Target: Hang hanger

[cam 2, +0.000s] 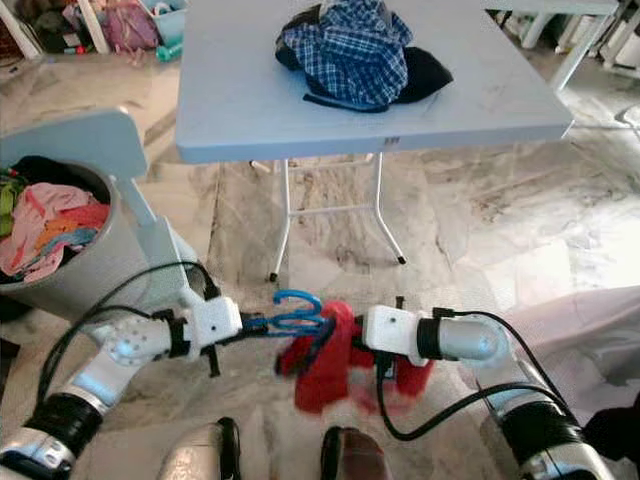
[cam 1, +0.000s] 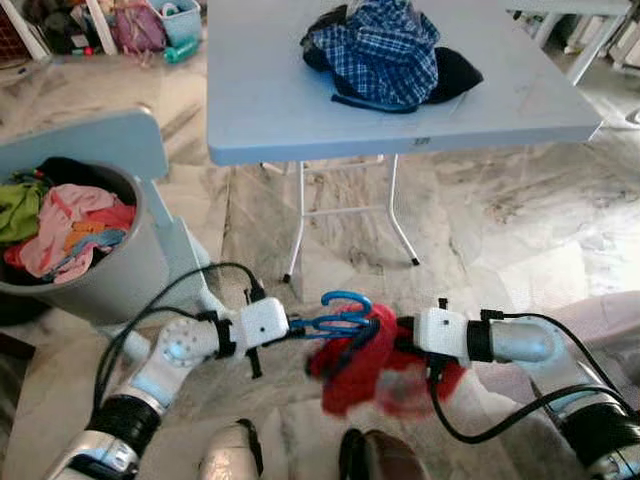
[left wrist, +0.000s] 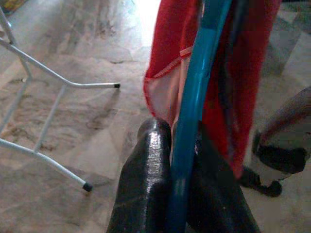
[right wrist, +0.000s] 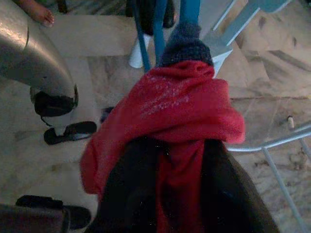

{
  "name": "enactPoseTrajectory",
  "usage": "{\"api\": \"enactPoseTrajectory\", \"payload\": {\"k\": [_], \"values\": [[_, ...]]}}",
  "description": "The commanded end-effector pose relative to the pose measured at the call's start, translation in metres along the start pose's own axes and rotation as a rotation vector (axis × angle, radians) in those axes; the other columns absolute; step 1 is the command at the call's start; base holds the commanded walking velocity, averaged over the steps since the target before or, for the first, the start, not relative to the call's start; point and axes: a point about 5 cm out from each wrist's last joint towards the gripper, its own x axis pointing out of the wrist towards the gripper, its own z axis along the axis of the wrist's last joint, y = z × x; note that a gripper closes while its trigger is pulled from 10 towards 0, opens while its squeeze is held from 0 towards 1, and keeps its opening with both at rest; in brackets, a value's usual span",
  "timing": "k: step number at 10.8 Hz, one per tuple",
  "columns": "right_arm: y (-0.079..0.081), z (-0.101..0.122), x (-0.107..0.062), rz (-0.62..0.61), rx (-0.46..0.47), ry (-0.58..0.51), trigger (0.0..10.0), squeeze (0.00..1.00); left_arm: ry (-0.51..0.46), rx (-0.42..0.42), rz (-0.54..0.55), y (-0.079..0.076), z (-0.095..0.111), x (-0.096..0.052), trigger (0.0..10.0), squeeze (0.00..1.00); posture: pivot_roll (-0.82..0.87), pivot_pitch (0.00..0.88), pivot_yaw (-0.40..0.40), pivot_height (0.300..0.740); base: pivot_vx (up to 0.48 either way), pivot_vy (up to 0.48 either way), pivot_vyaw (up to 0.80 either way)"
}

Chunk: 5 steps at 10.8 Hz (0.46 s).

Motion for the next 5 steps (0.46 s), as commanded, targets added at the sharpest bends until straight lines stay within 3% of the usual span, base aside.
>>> {"api": "enactPoseTrajectory", "payload": {"k": [1, 5], "values": [[0.003, 0.001, 0.006, 0.001, -0.042, 0.0, 10.0, 1.0, -0.034, -0.007, 0.07, 0.006, 0.004, 0.0, 0.0, 0.0, -0.05, 0.154, -0.037, 0.74, 0.0, 0.0, 0.0], [-0.02, -0.003, -0.001, -0.228, -0.098, 0.075, 10.0, 1.0, -0.056, -0.025, 0.099, -0.003, 0.002, 0.008, 0.0, 0.0, -0.06, 0.164, -0.048, 0.74, 0.0, 0.0, 0.0]]}}
